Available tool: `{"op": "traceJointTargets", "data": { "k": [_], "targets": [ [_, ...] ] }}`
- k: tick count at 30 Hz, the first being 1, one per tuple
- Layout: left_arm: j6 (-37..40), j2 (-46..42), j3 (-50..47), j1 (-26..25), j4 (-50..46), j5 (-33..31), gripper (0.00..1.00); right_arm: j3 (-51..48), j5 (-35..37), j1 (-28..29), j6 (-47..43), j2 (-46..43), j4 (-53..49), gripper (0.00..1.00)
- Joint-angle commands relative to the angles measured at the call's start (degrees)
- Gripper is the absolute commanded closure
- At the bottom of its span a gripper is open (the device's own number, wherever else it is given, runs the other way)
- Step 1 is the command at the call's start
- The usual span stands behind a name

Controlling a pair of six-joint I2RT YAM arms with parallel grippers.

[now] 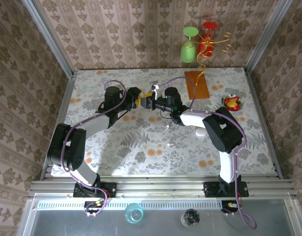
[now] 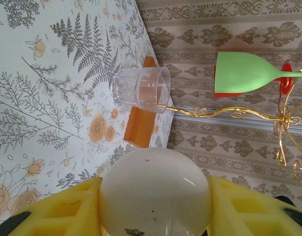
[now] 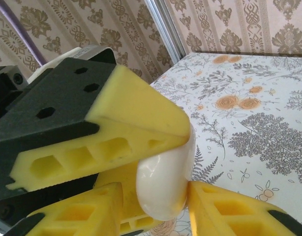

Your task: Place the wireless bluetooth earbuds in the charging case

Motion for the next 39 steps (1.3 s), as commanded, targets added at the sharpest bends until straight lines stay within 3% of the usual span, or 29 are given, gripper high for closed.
{"op": "traceJointTargets", "data": {
  "k": [1, 3, 11, 22, 25, 30, 36, 39],
  "targets": [
    [-0.01, -1.56, -0.88, -0.14, 1.52, 2.65, 0.57, 2.7, -2.46, 0.03, -0.53, 1.2, 1.01, 0.7],
    [-0.27, -1.74, -1.18, -0.13, 1.66, 2.75, 0.57, 2.67, -2.47, 0.03, -0.78, 1.16, 0.95, 0.82],
    [-0.3, -2.16, -1.1, -0.09, 1.87, 3.11, 0.55, 1.86, -4.47, -0.06, -2.91, -0.01, 1.45, 0.84],
    [3.93, -3.33, -3.47, 0.48, 14.55, 0.14, 0.08, -2.67, -7.82, -0.93, -7.47, -5.39, -0.02, 0.84],
    [10.75, -5.93, -4.08, 0.74, 14.86, -0.6, 0.0, -4.82, -8.58, -1.85, -8.08, -7.6, -0.72, 0.84],
    [28.58, -11.93, -8.55, 0.91, 13.44, -3.94, 0.0, -7.73, -11.42, -3.81, -10.34, -11.45, -4.17, 0.85],
    [61.64, -21.33, -12.4, -1.68, 5.21, -2.4, 0.0, -10.45, -15.9, -6.47, -13.56, -18.39, -13.88, 0.88],
    [73.81, -24.39, -14.67, -2.33, 3.23, 3.27, 0.0, -11.9, -18.3, -7.64, -14.45, -21.76, -17.5, 0.9]
  ]
}}
